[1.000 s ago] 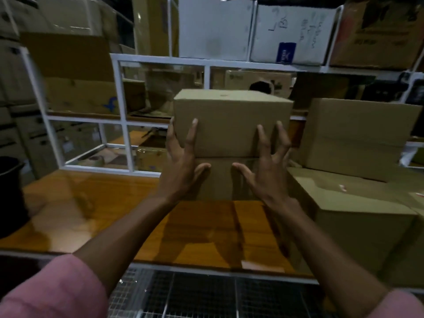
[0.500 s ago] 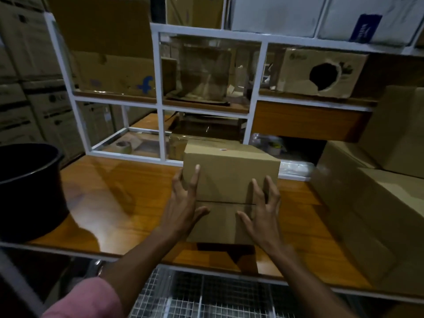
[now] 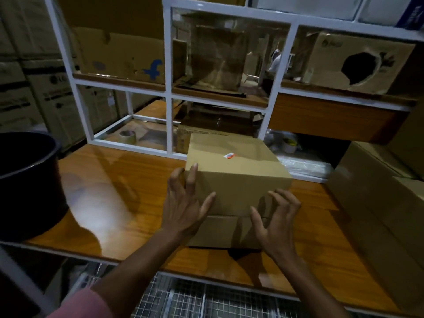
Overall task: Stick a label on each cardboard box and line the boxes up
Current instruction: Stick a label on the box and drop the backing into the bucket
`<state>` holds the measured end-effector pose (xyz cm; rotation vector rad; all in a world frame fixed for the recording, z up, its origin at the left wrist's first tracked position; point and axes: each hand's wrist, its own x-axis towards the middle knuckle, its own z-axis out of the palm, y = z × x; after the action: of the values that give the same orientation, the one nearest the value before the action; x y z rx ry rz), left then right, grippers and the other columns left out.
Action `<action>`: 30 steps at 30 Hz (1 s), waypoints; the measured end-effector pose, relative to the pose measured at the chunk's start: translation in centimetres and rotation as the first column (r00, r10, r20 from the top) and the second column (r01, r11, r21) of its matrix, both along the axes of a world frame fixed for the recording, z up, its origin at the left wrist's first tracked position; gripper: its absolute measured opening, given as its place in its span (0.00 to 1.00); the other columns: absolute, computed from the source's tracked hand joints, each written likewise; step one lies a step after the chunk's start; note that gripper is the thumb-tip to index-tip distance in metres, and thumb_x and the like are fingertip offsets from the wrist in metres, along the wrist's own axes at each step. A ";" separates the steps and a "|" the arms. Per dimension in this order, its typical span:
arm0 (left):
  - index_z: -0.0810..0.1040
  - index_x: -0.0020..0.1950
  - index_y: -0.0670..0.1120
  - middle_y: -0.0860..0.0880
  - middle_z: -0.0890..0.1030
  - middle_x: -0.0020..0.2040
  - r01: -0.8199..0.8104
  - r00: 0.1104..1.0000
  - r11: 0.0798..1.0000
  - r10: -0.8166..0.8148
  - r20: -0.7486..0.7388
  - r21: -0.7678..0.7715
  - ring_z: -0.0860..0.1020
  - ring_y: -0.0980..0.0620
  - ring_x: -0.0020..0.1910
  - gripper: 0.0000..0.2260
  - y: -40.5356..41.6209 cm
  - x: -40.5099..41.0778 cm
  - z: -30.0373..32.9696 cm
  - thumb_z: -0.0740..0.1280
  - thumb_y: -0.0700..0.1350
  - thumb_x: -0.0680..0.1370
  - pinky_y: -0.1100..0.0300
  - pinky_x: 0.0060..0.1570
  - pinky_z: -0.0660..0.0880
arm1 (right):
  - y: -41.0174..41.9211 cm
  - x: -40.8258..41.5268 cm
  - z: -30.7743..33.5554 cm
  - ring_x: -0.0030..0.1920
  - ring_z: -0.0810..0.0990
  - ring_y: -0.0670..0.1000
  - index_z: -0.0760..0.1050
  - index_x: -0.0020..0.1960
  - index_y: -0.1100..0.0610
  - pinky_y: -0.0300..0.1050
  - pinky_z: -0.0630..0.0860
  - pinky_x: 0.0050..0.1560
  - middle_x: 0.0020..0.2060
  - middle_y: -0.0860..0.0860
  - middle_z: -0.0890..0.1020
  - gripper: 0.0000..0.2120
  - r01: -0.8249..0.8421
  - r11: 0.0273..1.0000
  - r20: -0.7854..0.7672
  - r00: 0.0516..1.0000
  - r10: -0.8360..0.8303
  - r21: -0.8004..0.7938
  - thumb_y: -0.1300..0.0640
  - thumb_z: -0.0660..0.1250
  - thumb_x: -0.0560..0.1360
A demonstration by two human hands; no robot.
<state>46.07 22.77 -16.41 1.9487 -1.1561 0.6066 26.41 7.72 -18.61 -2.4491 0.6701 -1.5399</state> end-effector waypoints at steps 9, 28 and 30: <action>0.70 0.68 0.49 0.42 0.64 0.71 -0.056 0.995 0.992 0.066 -0.077 0.116 0.66 0.41 0.68 0.23 -2.0 2.1 2.3 0.59 0.63 0.80 0.44 0.56 0.77 | -2.0 1.4 1.9 0.60 0.68 0.59 0.71 0.69 0.54 0.51 0.72 0.56 0.59 0.55 0.64 0.26 0.029 1.000 -0.029 0.999 -0.029 0.002 0.43 0.66 0.76; 0.78 0.61 0.46 0.45 0.80 0.60 -0.126 0.992 0.867 0.096 0.085 0.482 0.77 0.47 0.58 0.23 -2.8 4.6 8.2 0.51 0.56 0.78 0.51 0.56 0.72 | -5.6 9.8 11.8 0.58 0.75 0.49 0.80 0.60 0.52 0.44 0.69 0.54 0.58 0.50 0.81 0.15 -0.323 0.937 -0.585 0.737 0.339 0.136 0.45 0.61 0.82; 0.78 0.59 0.46 0.45 0.80 0.57 -0.145 0.989 0.873 0.117 0.089 0.466 0.75 0.48 0.54 0.20 -1.7 4.8 8.7 0.52 0.55 0.79 0.51 0.53 0.72 | -4.7 9.9 12.1 0.57 0.75 0.47 0.80 0.60 0.52 0.44 0.69 0.54 0.57 0.48 0.81 0.15 -0.344 0.929 -0.570 0.739 0.359 0.139 0.45 0.62 0.82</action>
<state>50.84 21.05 -7.70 2.4536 -1.3054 0.4819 36.29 2.99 -6.46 -2.8281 0.2555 -0.6127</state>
